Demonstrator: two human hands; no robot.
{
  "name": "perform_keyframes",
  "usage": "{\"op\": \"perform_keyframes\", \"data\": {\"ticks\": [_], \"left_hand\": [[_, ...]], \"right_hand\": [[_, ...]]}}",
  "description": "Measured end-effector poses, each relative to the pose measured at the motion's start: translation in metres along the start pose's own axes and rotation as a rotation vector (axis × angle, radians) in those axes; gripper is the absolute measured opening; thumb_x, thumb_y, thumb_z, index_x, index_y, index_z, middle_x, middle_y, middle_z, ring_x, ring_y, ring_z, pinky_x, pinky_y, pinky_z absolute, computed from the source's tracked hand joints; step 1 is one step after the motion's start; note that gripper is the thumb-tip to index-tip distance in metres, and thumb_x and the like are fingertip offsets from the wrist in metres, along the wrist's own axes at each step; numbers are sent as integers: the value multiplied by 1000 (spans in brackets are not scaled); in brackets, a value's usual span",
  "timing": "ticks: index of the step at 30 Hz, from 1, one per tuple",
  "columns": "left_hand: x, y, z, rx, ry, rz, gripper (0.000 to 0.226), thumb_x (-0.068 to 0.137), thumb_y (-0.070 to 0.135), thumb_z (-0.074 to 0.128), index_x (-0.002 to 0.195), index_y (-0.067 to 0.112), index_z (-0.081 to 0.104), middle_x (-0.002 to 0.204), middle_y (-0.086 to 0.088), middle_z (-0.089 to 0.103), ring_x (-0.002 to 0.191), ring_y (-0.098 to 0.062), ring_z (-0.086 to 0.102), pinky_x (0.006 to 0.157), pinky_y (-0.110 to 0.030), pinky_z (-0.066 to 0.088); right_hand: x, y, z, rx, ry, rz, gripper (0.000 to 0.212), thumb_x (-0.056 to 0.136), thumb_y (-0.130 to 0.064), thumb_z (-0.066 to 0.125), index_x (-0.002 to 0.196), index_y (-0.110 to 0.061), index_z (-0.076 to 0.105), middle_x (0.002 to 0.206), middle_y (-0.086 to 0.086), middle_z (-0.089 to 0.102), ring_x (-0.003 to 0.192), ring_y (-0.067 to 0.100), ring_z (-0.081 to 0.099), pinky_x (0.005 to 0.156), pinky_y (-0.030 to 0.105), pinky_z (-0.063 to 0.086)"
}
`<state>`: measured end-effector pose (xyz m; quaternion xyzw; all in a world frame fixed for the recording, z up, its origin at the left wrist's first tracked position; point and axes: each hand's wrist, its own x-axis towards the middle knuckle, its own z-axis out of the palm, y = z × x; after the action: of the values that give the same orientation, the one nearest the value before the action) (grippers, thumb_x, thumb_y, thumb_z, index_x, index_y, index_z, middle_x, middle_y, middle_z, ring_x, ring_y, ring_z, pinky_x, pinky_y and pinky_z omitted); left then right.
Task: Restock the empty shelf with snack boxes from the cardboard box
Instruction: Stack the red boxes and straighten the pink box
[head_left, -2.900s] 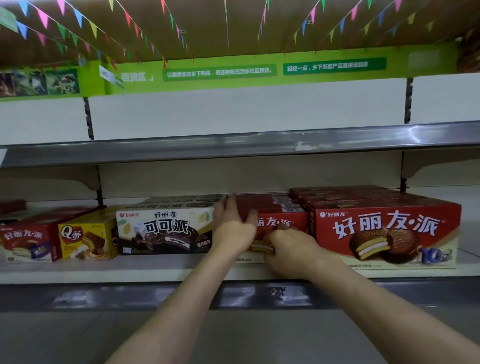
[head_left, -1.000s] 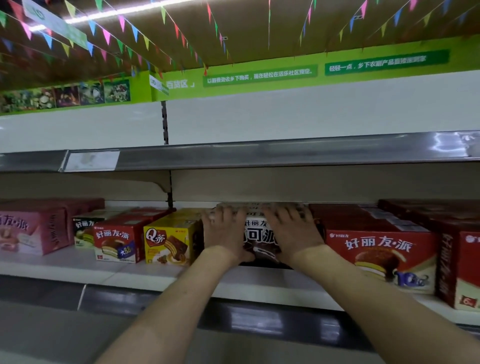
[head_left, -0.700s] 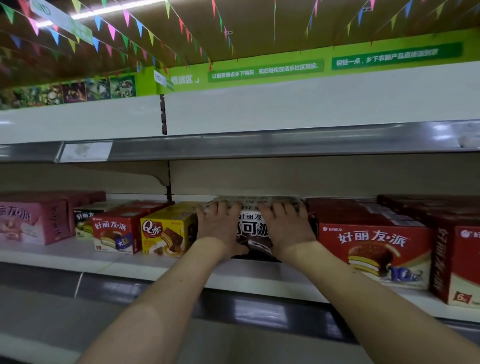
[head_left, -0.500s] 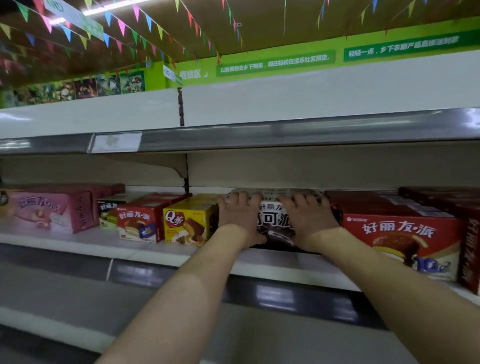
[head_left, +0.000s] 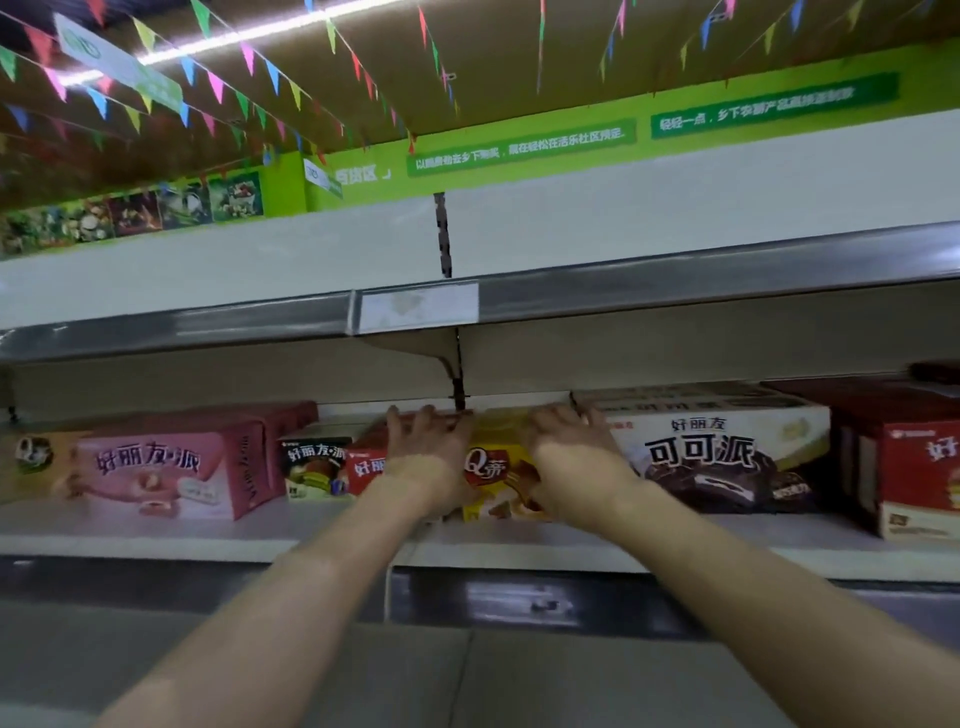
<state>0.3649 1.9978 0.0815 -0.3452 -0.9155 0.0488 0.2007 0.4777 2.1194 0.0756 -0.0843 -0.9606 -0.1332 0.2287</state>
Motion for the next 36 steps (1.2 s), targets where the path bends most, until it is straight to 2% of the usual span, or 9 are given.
{"op": "perform_keyframes", "data": {"ticks": [6, 11, 14, 16, 21, 26, 31, 34, 36], "left_hand": [[19, -9, -1, -42, -131, 100, 100, 80, 61, 63, 156, 25, 9, 160, -5, 23, 147, -28, 17, 118, -51, 8], [43, -19, -27, -1023, -255, -44, 32, 93, 21, 56, 124, 10, 56, 120, -10, 61, 96, -18, 60, 79, -27, 47], [61, -6, -23, -1374, -247, -213, 38, 99, 21, 51, 133, 3, 49, 124, -13, 57, 101, -24, 58, 82, -27, 46], [71, 5, -19, -1371, -266, -240, 51, 100, 29, 49, 143, 4, 39, 137, -14, 50, 119, -28, 52, 99, -30, 43], [85, 19, -17, -1392, -216, -314, 22, 104, 25, 40, 119, 12, 48, 98, -8, 53, 86, -21, 54, 92, -30, 45], [96, 20, -12, -1509, -267, -367, 50, 105, 33, 38, 148, 6, 33, 149, -16, 39, 128, -28, 47, 93, -28, 42], [89, 27, -19, -1608, -329, -370, 55, 105, 36, 39, 151, 7, 27, 151, -16, 36, 134, -28, 41, 83, -31, 41], [86, 32, -21, -1599, -336, -331, 53, 105, 35, 39, 149, 7, 31, 148, -16, 40, 125, -29, 49, 79, -28, 43], [86, 32, -17, -1606, -334, -307, 51, 104, 34, 41, 146, 5, 35, 141, -15, 47, 86, -22, 59, 64, -23, 48]], "right_hand": [[23, -17, 14, -122, -152, 113, 66, 90, -42, 58, 144, -13, 35, 149, 9, 37, 139, 25, 30, 119, 51, 2], [30, -18, 16, -204, -179, 130, 53, 94, -33, 54, 141, -13, 38, 145, 9, 43, 136, 26, 36, 118, 52, 6], [37, -18, 16, -207, -190, 136, 36, 94, -30, 53, 128, -16, 52, 131, 6, 56, 124, 25, 49, 117, 53, 7], [40, -20, 11, -199, -195, 147, 19, 94, -27, 53, 108, -17, 61, 114, 3, 64, 110, 24, 56, 116, 50, 11], [47, -30, 3, -250, -203, 132, 35, 96, -24, 50, 64, -17, 39, 80, 0, 53, 94, 21, 60, 112, 47, 20], [45, -25, 8, -269, -203, 104, 34, 97, -21, 48, 63, -16, 41, 76, -1, 54, 96, 21, 61, 116, 52, 8], [43, -13, 11, -310, -176, 95, 25, 96, -24, 50, 72, -18, 51, 81, -1, 63, 93, 21, 62, 118, 52, 7], [40, -7, 12, -320, -183, 89, 21, 96, -28, 52, 77, -18, 54, 86, 0, 65, 98, 23, 60, 117, 50, 11], [39, -6, 12, -296, -187, 89, 15, 95, -26, 53, 83, -18, 57, 91, 2, 65, 103, 25, 59, 116, 48, 14]]}}
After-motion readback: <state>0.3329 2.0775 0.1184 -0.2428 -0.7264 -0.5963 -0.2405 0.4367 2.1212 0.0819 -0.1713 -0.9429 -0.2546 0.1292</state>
